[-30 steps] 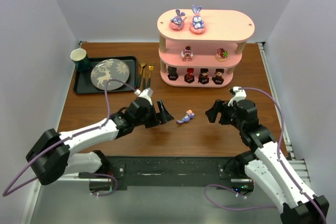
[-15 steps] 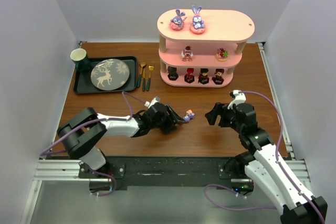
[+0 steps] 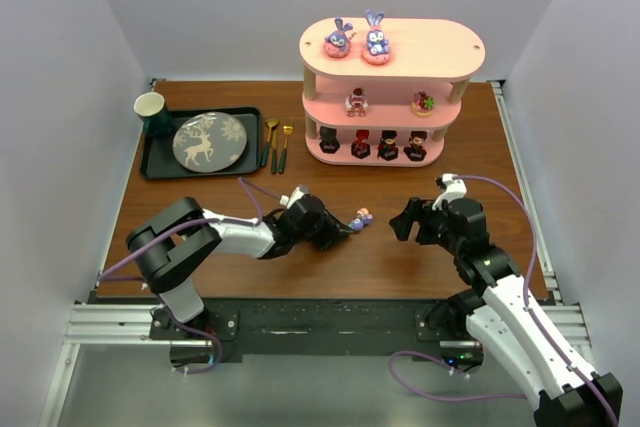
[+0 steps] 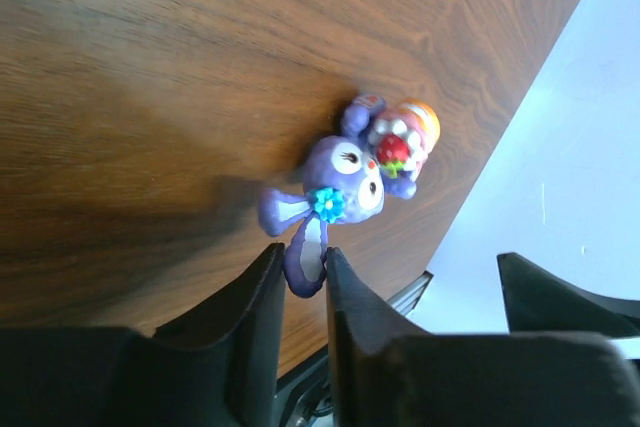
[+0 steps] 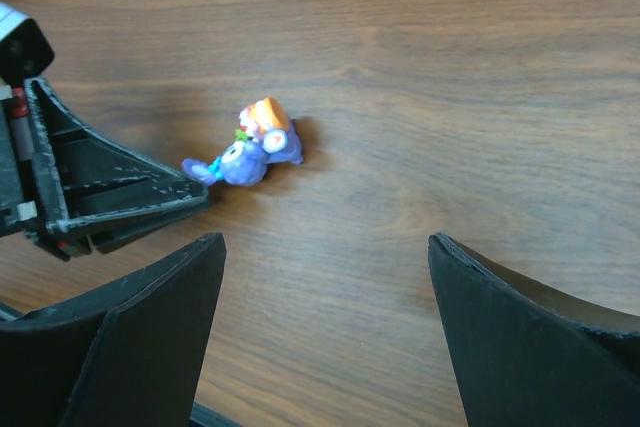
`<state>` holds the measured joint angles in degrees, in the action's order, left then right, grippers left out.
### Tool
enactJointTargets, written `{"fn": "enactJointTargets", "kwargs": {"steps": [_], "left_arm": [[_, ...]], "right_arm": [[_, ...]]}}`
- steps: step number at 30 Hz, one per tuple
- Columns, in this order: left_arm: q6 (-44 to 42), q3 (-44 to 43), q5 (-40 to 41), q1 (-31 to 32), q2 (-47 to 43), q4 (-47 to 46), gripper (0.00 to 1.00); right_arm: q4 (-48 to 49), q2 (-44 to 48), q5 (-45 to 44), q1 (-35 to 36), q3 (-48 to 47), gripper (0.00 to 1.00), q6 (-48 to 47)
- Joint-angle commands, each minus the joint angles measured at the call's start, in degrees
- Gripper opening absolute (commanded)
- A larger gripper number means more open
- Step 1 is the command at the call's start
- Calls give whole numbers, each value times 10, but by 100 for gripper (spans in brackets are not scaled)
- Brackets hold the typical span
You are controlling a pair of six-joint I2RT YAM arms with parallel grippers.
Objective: Place and organize the plastic toys onto the shelf
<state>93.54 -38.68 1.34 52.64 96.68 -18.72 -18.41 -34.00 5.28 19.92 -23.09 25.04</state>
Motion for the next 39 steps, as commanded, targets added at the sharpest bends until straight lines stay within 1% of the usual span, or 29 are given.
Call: {"fn": "enactJointTargets", "kwargs": {"steps": [1, 2, 4, 5, 6, 8, 9, 11, 12, 13, 14, 15, 16, 18, 19, 23, 24, 25, 27, 28, 29, 31, 33, 35, 38, 39], "left_arm": [[1, -13, 20, 3, 8, -9, 21], [-1, -11, 22, 2, 7, -9, 15], [-15, -8, 26, 2, 4, -6, 9], [-22, -8, 26, 2, 2, -4, 1], [-32, -8, 29, 1, -2, 8, 0], [-84, -14, 26, -3, -10, 17, 0], [-103, -18, 25, -4, -13, 42, 0], [-178, -42, 25, -11, -23, 71, 0], [-210, -56, 25, -13, -26, 123, 0], [-272, -91, 28, -16, -26, 152, 0], [-306, -109, 29, -16, -29, 178, 0], [-337, -128, 44, -17, -30, 250, 0], [-391, -164, 53, -16, -32, 281, 0], [-437, -191, 74, -14, -42, 351, 0], [-474, -212, 82, -15, -54, 369, 0], [-559, -253, 92, -13, -73, 439, 0], [-576, -261, 84, -11, -75, 464, 0], [-604, -278, 77, -11, -74, 478, 0], [-624, -295, 64, -11, -72, 518, 0], [-644, -307, 57, -10, -74, 527, 0], [-651, -312, 52, -10, -76, 538, 0], [-667, -328, 39, -10, -77, 563, 0], [-673, -344, 27, -9, -82, 587, 0], [-679, -351, 20, -8, -91, 594, 0], [-680, -362, 2, -8, -107, 601, 0], [-680, -366, -8, -9, -109, 602, 0]], "right_arm": [[17, 5, 19, 1, 1, 86, -3], [17, 3, 23, 0, -1, 86, -4], [21, 1, 35, 1, -2, 86, -9], [21, -3, 53, 1, -3, 86, -10], [23, -6, 62, 1, -5, 86, -16], [25, -16, 88, 1, -7, 86, -23], [23, -18, 95, 0, -12, 86, -26], [23, -24, 112, 1, -16, 86, -38], [23, -28, 133, 1, -21, 85, -52], [20, -30, 138, 2, -25, 85, -59], [21, -31, 144, 2, -26, 85, -63], [22, -34, 151, 2, -28, 85, -64], [30, -35, 156, 5, -29, 85, -63], [38, -40, 150, 10, -32, 84, -61], [41, -44, 147, 16, -34, 83, -59], [59, -67, 142, 37, -42, 81, -45], [75, -70, 144, 46, -44, 81, -44], [83, -74, 133, 70, -44, 81, -46], [107, -81, 109, 106, -45, 81, -67], [116, -84, 96, 140, -45, 81, -78], [123, -93, 77, 155, -45, 81, -90], [161, -99, 69, 191, -42, 82, -136], [206, -109, 55, 211, -35, 83, -182], [229, -121, 47, 231, -34, 84, -223], [275, -145, 41, 251, -33, 84, -247], [300, -152, 46, 256, -31, 84, -275]]}}
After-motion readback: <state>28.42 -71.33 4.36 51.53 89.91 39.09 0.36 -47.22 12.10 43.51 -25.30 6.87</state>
